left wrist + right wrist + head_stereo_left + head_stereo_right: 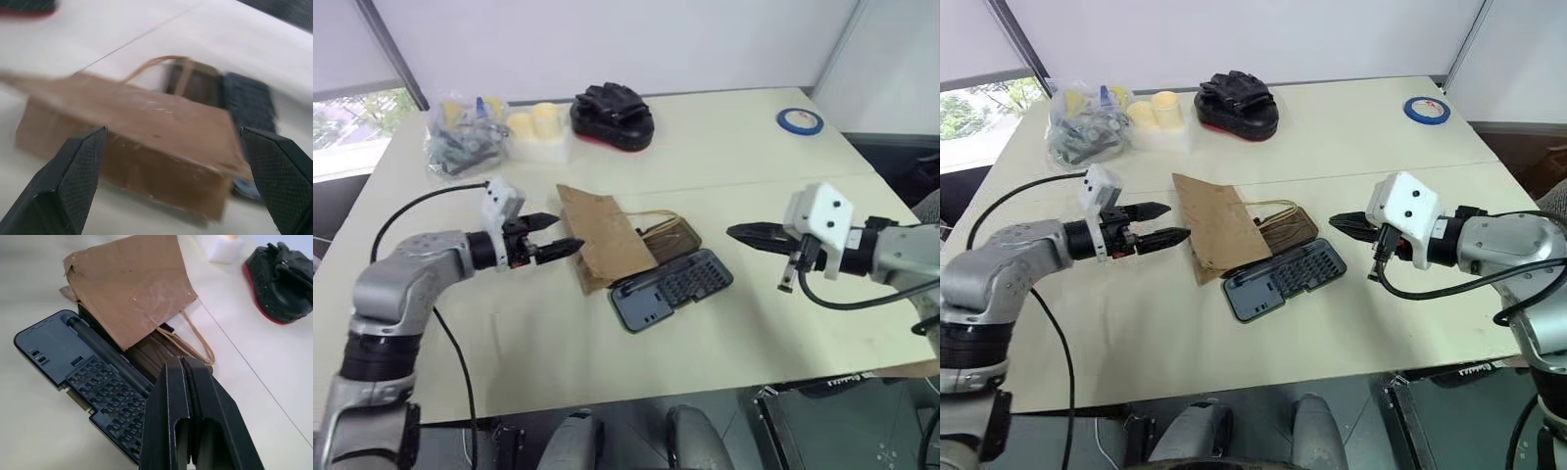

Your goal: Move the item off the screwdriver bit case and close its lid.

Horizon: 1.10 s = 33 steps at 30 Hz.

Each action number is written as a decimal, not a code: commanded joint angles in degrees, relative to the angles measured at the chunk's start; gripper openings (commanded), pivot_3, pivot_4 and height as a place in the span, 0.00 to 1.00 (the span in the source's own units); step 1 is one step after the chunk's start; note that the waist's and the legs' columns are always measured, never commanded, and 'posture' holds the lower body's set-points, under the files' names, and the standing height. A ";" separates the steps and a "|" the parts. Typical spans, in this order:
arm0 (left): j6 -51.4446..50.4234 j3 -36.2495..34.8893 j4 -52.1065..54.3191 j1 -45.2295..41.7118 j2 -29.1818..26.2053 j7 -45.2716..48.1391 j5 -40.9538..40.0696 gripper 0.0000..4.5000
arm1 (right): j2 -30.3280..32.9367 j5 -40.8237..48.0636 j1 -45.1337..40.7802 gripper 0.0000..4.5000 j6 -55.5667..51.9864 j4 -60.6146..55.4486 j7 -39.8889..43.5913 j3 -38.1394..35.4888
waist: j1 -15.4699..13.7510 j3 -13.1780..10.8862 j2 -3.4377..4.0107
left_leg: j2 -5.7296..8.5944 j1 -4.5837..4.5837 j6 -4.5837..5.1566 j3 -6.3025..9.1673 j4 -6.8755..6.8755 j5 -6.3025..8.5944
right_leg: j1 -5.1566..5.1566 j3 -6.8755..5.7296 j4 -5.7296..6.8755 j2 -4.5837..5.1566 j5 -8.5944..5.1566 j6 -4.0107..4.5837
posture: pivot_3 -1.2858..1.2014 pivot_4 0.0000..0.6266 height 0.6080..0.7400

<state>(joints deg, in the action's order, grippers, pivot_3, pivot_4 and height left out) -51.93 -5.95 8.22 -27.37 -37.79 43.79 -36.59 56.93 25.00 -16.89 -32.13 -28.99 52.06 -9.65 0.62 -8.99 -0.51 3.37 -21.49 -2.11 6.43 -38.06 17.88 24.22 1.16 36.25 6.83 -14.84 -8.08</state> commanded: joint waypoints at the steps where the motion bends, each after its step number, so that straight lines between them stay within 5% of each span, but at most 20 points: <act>1: -7.59 -4.23 -0.48 -2.81 3.26 -8.30 -2.45 1.00 | -0.42 -0.12 0.24 0.00 0.86 -1.97 -0.75 -0.88 | 0.04 0.00 -0.01 | 0.00 0.00 -0.03 0.00 0.00 -0.02 | 0.02 0.00 0.01 0.00 0.00 0.00 | 0.52 0.24 1.00; 14: -10.19 1.20 -1.44 -5.17 11.82 -17.52 1.87 1.00 | -1.77 -1.25 0.83 0.00 1.49 -2.80 -3.06 -0.88 | -0.14 -0.02 -0.04 | 0.01 -0.01 -0.21 -0.01 -0.02 -0.12 | 0.02 0.04 0.01 0.01 0.00 0.00 | 0.52 0.24 1.00; 17: -8.52 2.26 -2.35 -5.44 12.72 -17.82 3.46 0.81 | -2.08 -1.39 0.90 0.00 1.33 -3.12 -3.50 -0.98 | -0.13 -0.02 -0.04 | 0.02 0.00 -0.21 -0.01 -0.02 -0.12 | 0.02 0.04 0.01 0.01 0.00 0.00 | 0.52 0.24 1.00; 24: -6.68 4.37 -3.58 -5.48 13.53 -17.45 5.60 0.01 | -2.33 -1.65 1.10 0.00 1.28 -3.38 -4.32 -0.97 | -0.18 -0.02 -0.04 | 0.02 -0.01 -0.21 -0.02 -0.02 -0.12 | 0.03 0.04 0.01 0.02 0.00 0.00 | 0.52 0.24 1.00; 33: -6.85 -4.73 -2.67 -4.11 17.63 -27.63 6.42 0.00 | -2.60 -1.52 1.38 0.00 1.00 -3.75 -4.86 -0.87 | -0.16 -0.03 -0.05 | 0.02 -0.01 -0.21 -0.01 -0.03 -0.12 | 0.03 0.04 0.01 0.02 0.00 0.00 | 0.52 0.24 1.00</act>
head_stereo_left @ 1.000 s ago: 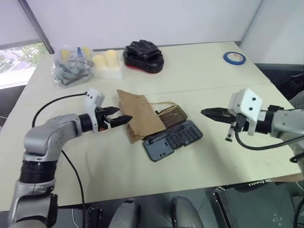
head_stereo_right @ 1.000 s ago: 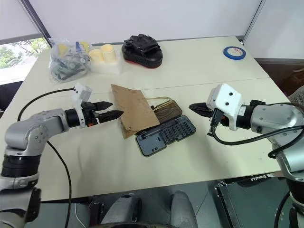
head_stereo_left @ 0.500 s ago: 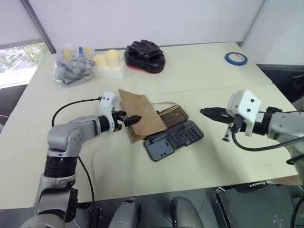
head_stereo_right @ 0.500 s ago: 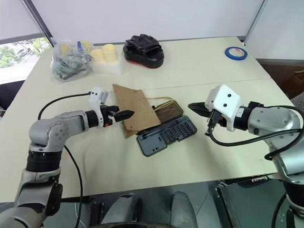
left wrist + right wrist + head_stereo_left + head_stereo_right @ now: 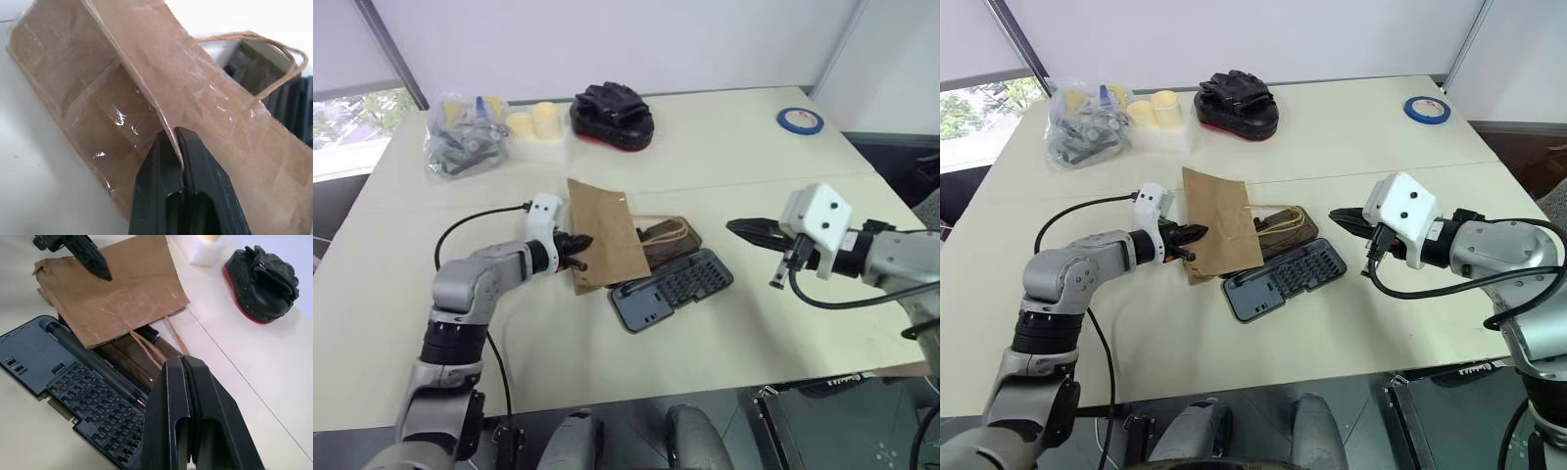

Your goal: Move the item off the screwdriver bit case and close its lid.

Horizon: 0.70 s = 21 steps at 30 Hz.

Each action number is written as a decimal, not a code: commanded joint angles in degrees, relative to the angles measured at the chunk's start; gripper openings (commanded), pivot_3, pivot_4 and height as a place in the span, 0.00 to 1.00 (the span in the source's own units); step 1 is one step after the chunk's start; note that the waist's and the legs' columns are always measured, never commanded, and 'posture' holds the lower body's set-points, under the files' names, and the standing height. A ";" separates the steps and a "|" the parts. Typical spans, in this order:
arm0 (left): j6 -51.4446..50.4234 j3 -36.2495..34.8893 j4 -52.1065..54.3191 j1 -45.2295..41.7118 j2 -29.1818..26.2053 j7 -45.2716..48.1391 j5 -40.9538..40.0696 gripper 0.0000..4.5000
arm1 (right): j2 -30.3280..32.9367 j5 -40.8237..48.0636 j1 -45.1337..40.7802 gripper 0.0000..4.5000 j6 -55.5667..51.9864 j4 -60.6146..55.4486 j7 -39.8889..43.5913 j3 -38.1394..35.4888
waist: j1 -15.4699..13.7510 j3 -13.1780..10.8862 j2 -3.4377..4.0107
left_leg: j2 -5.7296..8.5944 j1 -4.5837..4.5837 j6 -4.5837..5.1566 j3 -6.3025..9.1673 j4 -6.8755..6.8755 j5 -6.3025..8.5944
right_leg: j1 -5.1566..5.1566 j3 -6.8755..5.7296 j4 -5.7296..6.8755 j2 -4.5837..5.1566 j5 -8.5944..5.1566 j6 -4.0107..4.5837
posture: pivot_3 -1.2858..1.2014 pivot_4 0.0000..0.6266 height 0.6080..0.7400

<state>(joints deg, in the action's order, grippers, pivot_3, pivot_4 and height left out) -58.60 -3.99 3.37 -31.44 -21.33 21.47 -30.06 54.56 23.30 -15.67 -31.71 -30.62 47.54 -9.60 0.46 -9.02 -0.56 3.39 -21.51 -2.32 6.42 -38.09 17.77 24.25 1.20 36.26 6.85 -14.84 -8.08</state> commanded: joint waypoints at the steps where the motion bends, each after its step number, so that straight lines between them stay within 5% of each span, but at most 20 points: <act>1: -0.83 -9.06 2.71 0.14 2.01 -7.73 -0.28 0.00 | -0.27 0.19 0.23 0.00 0.61 -2.12 -0.31 -0.85 | 0.00 0.00 0.00 | 0.00 0.00 0.00 0.01 0.00 0.00 | 0.00 0.00 0.00 0.00 0.00 0.00 | 0.52 0.24 1.00; 12: -4.33 -34.04 17.32 4.80 13.80 -36.06 1.73 0.00 | -3.09 -0.66 -3.29 0.00 3.20 1.68 1.68 4.80 | -0.13 -0.03 -0.08 | 0.00 0.00 -0.02 -0.02 -0.04 -0.01 | 0.00 0.03 0.00 0.01 0.02 -0.03 | 0.52 0.24 1.00; 21: 6.38 -46.61 15.35 8.58 11.94 -44.49 5.39 0.00 | -6.07 -2.51 -9.79 0.00 6.81 7.99 5.15 10.65 | -0.45 -0.05 -0.17 | 0.03 -0.01 -0.06 -0.03 -0.03 -0.02 | 0.02 0.04 -0.01 0.02 0.02 -0.03 | 0.52 0.24 1.00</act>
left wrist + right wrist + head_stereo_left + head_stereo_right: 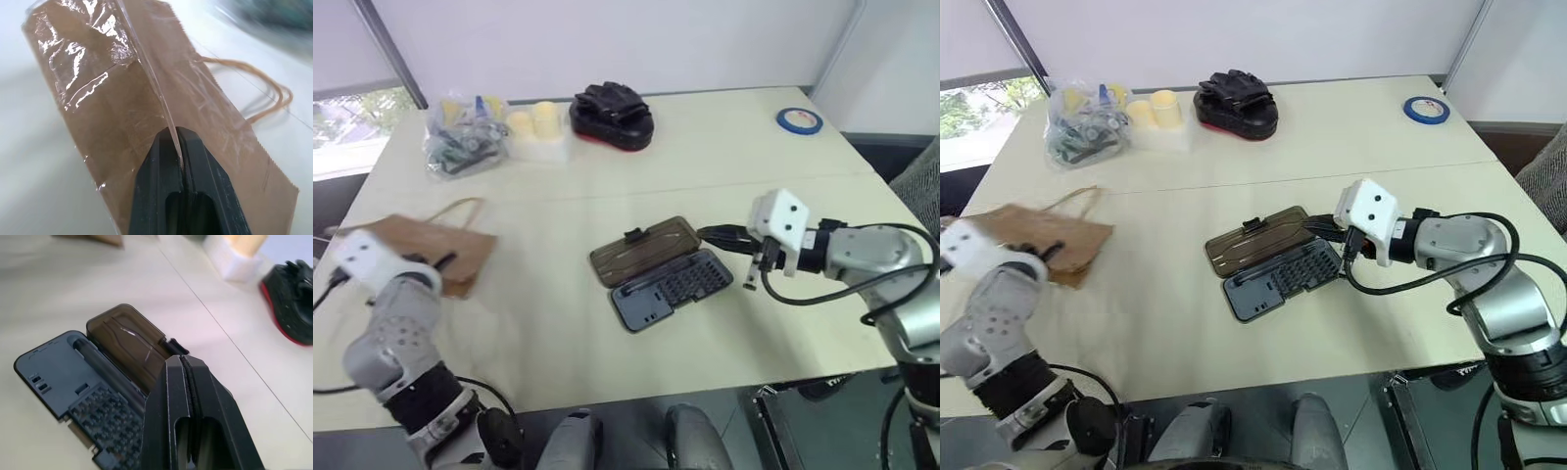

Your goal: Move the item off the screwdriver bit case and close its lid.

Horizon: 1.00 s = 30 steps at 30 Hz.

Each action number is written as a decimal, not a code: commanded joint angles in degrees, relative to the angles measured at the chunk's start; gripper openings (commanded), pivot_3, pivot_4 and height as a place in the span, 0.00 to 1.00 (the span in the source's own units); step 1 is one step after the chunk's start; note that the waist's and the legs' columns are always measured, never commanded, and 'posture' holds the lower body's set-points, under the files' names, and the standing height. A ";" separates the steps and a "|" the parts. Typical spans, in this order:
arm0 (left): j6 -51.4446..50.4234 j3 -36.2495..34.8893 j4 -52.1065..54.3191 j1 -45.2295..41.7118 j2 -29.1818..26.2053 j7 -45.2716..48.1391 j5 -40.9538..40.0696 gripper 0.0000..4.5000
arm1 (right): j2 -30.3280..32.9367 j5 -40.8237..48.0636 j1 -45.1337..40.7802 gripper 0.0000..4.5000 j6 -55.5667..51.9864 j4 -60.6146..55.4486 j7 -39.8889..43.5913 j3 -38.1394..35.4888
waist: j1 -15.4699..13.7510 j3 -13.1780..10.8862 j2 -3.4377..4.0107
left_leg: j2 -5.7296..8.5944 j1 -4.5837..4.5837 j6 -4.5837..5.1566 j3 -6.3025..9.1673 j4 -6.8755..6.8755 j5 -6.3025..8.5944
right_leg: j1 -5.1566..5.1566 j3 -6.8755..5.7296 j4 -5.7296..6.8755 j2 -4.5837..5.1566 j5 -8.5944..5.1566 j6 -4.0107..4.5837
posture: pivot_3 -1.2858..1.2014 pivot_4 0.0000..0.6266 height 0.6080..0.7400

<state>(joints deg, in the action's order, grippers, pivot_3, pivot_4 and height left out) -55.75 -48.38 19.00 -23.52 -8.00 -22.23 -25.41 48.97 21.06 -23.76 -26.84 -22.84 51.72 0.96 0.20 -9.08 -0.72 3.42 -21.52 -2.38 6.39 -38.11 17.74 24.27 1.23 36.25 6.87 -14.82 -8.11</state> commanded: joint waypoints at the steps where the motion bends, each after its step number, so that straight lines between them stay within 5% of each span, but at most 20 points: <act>1: 4.55 -2.37 -1.20 1.22 -2.02 -0.50 0.85 0.00 | -0.73 -0.50 -2.16 0.00 2.17 0.66 1.24 0.43 | -0.47 0.01 -0.02 | 0.00 0.00 0.00 0.00 0.00 0.00 | 0.00 0.00 0.00 0.00 0.00 0.00 | 0.52 0.24 1.00; 12: 8.90 -2.32 -5.84 2.97 -1.34 -2.12 0.28 0.00 | -1.13 -1.18 -2.58 0.00 2.50 1.08 1.78 0.26 | -0.92 0.04 -0.13 | 0.01 0.01 -0.07 0.01 -0.02 0.01 | -0.03 0.00 -0.01 0.01 0.01 0.00 | 0.52 0.24 1.00; 15: 10.46 -1.68 -5.93 2.96 -0.89 -2.90 0.70 0.21 | -0.93 -1.08 -1.95 0.00 2.08 0.37 1.50 -0.29 | -0.94 0.04 -0.13 | 0.01 0.01 -0.08 0.01 -0.02 0.01 | -0.03 0.00 -0.01 0.01 0.01 0.00 | 0.52 0.24 1.00; 22: 9.03 0.35 -3.48 4.40 -0.69 -4.37 0.99 0.99 | -0.70 -0.90 -0.37 0.00 1.32 -1.08 0.86 -0.93 | -0.92 0.04 -0.14 | 0.01 0.01 -0.08 0.01 -0.03 0.01 | -0.03 0.00 0.00 0.01 0.01 0.00 | 0.52 0.24 1.00; 30: -11.27 0.76 7.76 10.41 0.37 3.22 -17.30 0.99 | -1.06 -1.06 0.38 0.00 1.45 -1.40 0.80 -0.85 | -0.89 0.04 -0.13 | 0.00 0.01 -0.08 0.02 -0.02 0.02 | -0.02 0.01 0.00 0.01 0.01 0.00 | 0.52 0.24 1.00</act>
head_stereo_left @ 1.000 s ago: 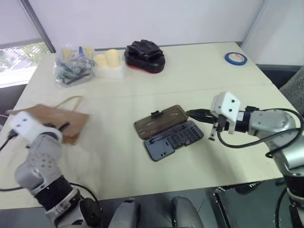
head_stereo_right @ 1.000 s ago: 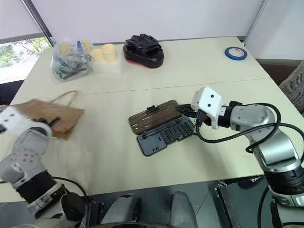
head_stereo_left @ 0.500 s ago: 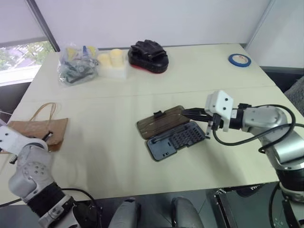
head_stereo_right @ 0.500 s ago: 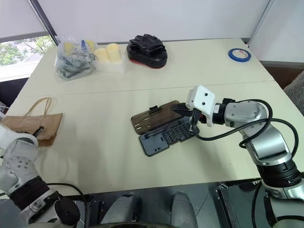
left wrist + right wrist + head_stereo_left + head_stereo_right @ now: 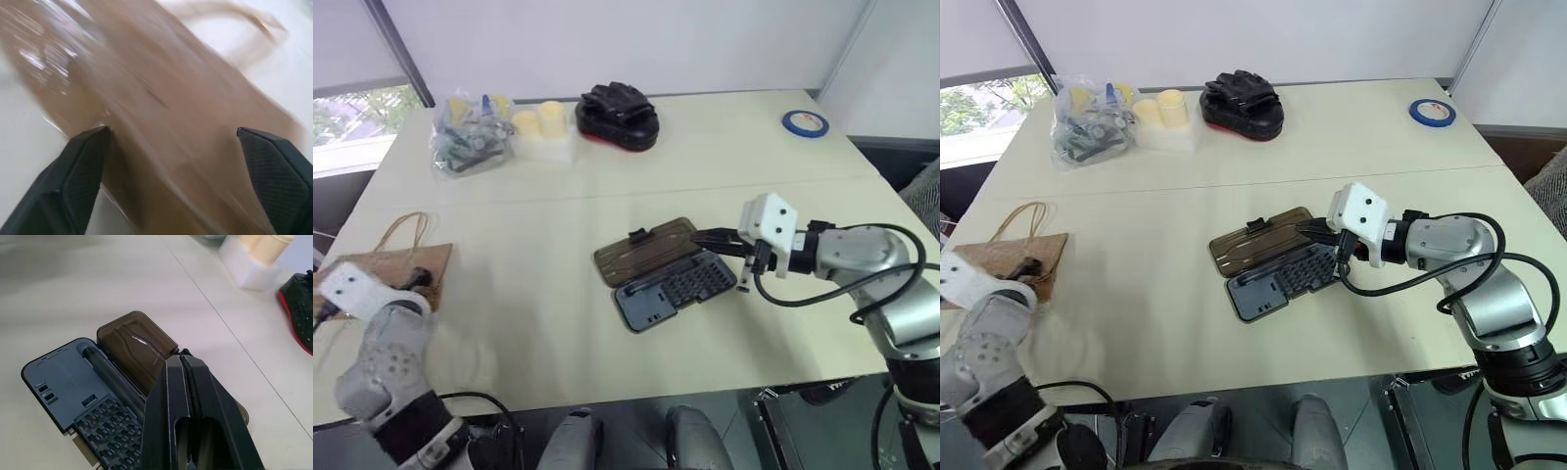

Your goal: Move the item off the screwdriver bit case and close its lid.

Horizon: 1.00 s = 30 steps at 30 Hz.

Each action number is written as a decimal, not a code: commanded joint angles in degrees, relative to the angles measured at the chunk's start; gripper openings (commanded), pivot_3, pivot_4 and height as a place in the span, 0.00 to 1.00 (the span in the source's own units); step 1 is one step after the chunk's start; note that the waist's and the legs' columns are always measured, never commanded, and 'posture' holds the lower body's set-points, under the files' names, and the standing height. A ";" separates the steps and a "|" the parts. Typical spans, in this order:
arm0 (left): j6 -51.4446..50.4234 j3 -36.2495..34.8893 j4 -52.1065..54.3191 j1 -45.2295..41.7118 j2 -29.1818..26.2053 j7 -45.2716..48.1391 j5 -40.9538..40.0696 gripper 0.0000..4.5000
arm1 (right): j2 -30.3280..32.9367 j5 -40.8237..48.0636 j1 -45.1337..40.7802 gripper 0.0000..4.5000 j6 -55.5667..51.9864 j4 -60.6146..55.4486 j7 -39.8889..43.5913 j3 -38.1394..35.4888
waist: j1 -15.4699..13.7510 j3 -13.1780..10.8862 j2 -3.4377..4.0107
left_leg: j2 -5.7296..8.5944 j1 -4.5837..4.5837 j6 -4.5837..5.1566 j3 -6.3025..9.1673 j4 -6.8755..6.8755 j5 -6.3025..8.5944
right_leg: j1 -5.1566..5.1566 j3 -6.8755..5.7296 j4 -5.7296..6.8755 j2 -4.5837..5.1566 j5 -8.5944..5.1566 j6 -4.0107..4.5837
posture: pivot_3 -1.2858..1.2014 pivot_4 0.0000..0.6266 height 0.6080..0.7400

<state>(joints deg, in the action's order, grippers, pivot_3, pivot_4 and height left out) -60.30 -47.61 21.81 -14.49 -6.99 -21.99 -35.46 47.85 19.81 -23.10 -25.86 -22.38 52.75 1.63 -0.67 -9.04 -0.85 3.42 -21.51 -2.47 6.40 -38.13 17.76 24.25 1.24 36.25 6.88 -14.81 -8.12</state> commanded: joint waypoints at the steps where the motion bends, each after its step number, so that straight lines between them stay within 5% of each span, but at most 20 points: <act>1: -10.49 0.32 5.96 2.33 -1.15 4.95 -10.99 0.99 | -0.05 0.19 -0.26 0.00 0.56 -1.80 -0.28 -1.44 | -0.06 0.00 0.01 | 0.00 0.01 0.00 0.00 0.00 0.00 | 0.00 0.00 0.00 0.00 0.00 0.00 | 0.52 0.24 1.00; 9: -23.79 4.27 7.10 2.92 -5.63 12.54 -27.00 0.99 | -0.63 -0.10 -0.41 0.00 0.76 -1.60 -0.63 -0.99 | 0.00 0.00 0.01 | 0.00 0.02 -0.01 0.00 0.00 0.00 | -0.02 0.01 0.01 0.00 0.00 0.00 | 0.52 0.24 1.00; 13: -23.51 11.90 5.65 0.27 -14.76 22.99 -29.31 0.99 | -0.77 0.01 -0.11 0.00 0.12 -1.91 -1.07 -1.43 | 0.09 0.00 0.01 | -0.01 0.02 -0.02 0.01 0.02 -0.01 | 0.01 0.00 0.02 -0.03 -0.01 0.01 | 0.52 0.24 1.00; 22: 2.84 39.03 0.52 -5.46 -36.03 58.23 -11.38 0.99 | -1.71 0.40 -1.81 0.00 -1.24 0.80 -1.90 -1.62 | 0.15 -0.01 0.07 | 0.00 0.02 -0.05 -0.17 0.13 -0.03 | 0.02 0.04 -0.06 -0.03 -0.01 0.03 | 0.52 0.24 1.00; 27: 13.68 47.42 -6.09 -6.66 -38.19 68.13 -2.96 0.99 | -2.67 0.14 -3.82 0.00 -4.47 2.81 -3.29 -0.78 | 0.38 -0.04 0.10 | -0.03 0.00 -0.04 -0.18 0.17 -0.02 | 0.05 0.04 -0.10 -0.03 0.00 0.03 | 0.52 0.24 1.00; 30: 18.01 50.52 -8.67 -7.92 -37.65 71.60 0.57 1.00 | -2.92 -1.21 -5.36 0.19 -5.92 5.07 -3.87 0.40 | 0.44 -0.05 0.10 | -0.04 -0.01 -0.04 -0.15 0.17 -0.02 | 0.05 0.03 -0.09 -0.03 0.00 0.03 | 0.52 0.24 1.00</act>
<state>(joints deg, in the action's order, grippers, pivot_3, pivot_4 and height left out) -45.21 2.39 13.10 -21.16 -44.51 47.64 -36.54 45.01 19.04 -27.11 -31.37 -17.36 49.33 2.12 -0.23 -9.09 -0.76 3.37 -21.52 -2.50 6.26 -37.97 17.74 24.31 1.27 36.16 6.85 -14.82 -8.09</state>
